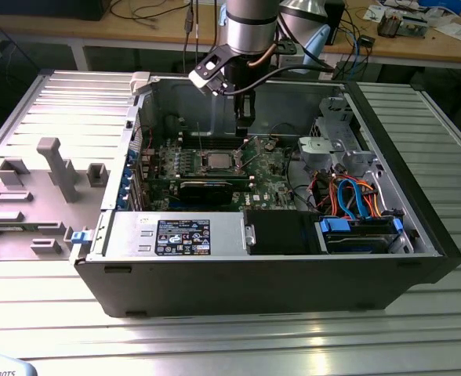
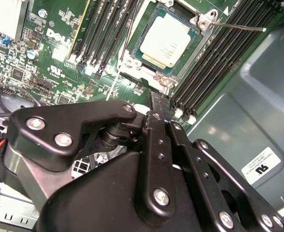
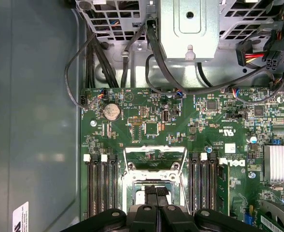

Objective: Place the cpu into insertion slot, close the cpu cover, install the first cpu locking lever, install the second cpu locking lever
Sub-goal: 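Close the cpu cover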

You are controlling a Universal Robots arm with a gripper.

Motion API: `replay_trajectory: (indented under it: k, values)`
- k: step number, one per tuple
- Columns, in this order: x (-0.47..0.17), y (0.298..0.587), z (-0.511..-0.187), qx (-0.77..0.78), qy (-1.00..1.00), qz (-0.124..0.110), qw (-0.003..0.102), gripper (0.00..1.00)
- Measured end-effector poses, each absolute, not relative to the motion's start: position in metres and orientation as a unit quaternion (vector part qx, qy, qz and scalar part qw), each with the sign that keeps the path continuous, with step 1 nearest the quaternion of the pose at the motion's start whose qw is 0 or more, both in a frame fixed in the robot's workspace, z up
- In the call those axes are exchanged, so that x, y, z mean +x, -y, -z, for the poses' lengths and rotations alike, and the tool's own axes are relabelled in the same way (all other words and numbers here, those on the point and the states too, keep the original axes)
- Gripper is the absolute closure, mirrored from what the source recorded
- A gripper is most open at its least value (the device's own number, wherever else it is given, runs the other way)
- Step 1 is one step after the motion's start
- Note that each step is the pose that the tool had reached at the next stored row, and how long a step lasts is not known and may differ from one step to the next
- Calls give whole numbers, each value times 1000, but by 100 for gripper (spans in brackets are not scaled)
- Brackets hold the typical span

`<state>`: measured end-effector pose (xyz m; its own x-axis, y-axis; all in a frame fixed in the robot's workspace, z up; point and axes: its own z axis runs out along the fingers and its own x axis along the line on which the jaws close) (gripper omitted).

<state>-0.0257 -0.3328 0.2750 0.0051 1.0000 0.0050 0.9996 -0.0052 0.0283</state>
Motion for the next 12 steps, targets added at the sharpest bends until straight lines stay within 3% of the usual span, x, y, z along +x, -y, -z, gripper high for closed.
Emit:
replay_trajectory:
  k: [12]
  values:
    - [-26, 333, -273, 709, -705, -12, 8, 89]
